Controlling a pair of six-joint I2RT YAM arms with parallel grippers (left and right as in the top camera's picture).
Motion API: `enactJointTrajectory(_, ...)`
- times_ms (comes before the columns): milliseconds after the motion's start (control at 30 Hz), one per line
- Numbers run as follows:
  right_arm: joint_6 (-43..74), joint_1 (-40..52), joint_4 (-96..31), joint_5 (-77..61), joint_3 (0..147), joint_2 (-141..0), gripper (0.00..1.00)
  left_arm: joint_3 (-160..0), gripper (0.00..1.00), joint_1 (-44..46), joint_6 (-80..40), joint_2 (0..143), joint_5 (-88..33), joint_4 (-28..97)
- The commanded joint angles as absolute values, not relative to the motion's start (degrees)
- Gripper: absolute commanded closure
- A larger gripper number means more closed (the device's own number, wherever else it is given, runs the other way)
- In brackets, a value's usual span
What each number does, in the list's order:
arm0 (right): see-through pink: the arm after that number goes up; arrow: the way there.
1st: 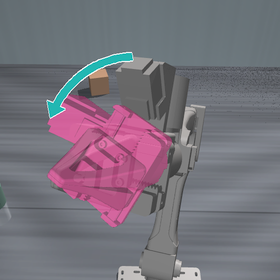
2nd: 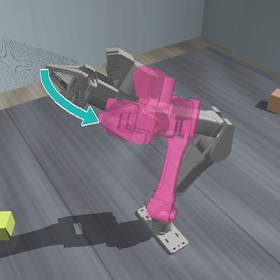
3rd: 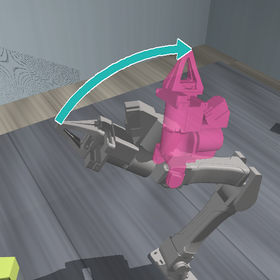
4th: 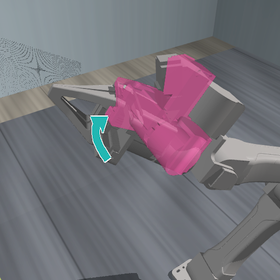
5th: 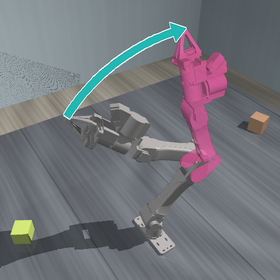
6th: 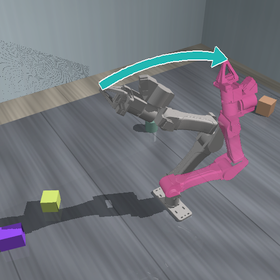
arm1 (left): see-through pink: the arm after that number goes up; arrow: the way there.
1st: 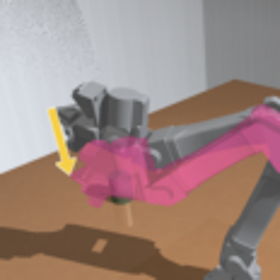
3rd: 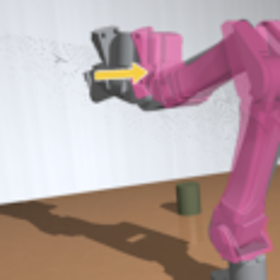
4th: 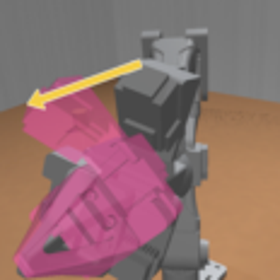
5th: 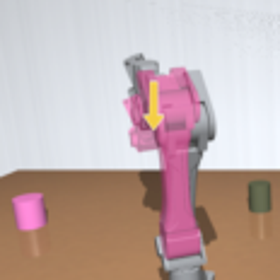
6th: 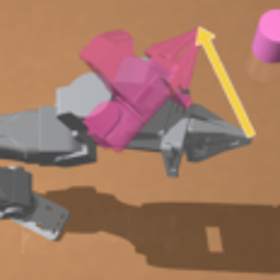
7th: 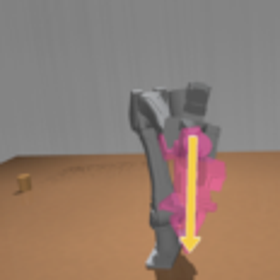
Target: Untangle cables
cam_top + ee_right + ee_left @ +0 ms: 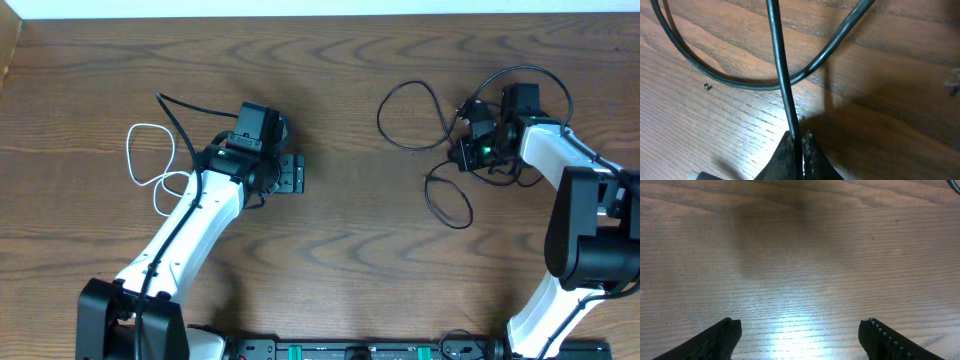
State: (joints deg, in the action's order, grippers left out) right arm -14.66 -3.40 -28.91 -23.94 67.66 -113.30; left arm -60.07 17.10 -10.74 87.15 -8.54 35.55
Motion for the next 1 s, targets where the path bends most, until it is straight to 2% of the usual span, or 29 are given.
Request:
enactJointTrajectory(0,-14.1,-3.1,-29.3,-22.4,67.3,-115.3,0.99,-59.4,0.20,17.2,-11.3,87.2,-8.5,35.5)
enactJointTrajectory(267,-11.9,-4.3,-31.8,-20.7,73.9,-108.7,0.99,-59.4,0.20,17.2,-11.3,87.2,-8.5,35.5)
enactJointTrajectory(500,-11.6,-5.8,-33.9,-6.5,81.5,-99.0,0.99,-59.4,0.20,17.2,-11.3,87.2,-8.5,35.5)
enactJointTrajectory(667,-11.6,-9.6,-31.4,5.8,85.5,-91.8,0.99,-59.4,0.20,17.2,-11.3,87.2,-8.5,35.5)
enactJointTrajectory(967,-12.3,-21.4,-24.1,10.5,87.4,-88.4,0.99,-59.4,0.20,17.2,-11.3,87.2,-8.5,35.5)
